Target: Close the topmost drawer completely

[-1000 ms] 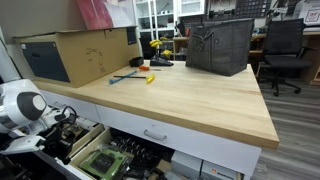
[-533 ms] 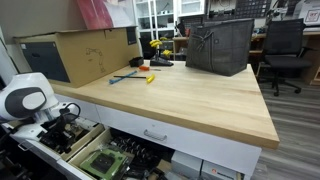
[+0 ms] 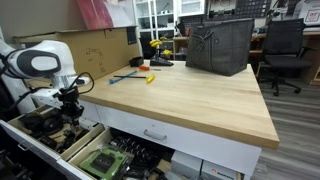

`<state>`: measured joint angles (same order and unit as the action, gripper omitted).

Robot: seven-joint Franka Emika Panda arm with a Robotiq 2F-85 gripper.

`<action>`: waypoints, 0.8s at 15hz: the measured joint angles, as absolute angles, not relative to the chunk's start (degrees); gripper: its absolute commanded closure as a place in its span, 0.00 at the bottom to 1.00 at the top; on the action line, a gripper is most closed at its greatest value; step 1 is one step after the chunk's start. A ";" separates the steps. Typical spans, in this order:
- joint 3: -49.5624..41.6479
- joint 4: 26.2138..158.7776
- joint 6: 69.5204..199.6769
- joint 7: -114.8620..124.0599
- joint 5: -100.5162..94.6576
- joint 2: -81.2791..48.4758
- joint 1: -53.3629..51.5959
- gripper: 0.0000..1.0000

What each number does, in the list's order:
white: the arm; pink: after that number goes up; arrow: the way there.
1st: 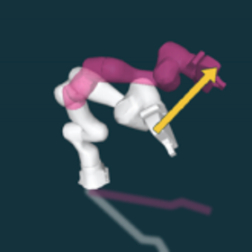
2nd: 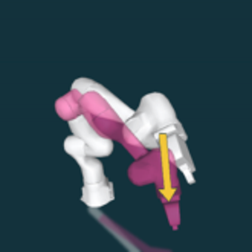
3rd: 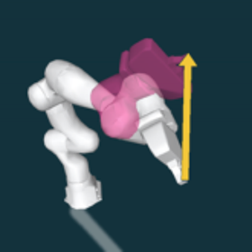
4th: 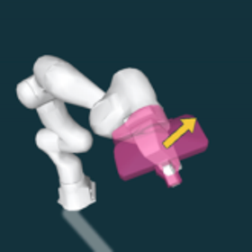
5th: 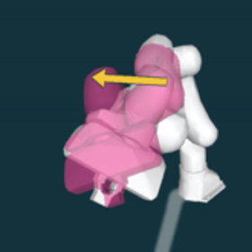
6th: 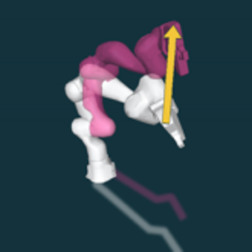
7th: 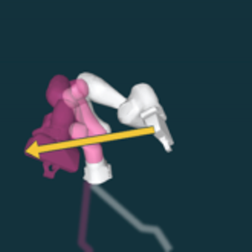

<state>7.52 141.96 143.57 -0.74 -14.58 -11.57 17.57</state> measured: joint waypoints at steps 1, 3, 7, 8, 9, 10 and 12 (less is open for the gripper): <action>6.54 139.44 139.12 -0.84 -14.48 -11.10 16.59 1.00; 3.83 134.14 131.03 -0.89 -14.22 -10.67 14.02 1.00; 0.54 125.48 119.93 -0.89 -13.28 -10.59 9.69 1.00; 0.28 124.02 118.03 -0.89 -12.79 -10.59 8.99 1.00; 0.14 122.68 116.25 -0.90 -12.19 -10.59 8.39 1.00; 0.12 121.57 114.72 -0.89 -11.76 -10.59 7.94 1.00; 0.10 119.28 111.57 -0.89 -10.76 -10.57 7.08 1.00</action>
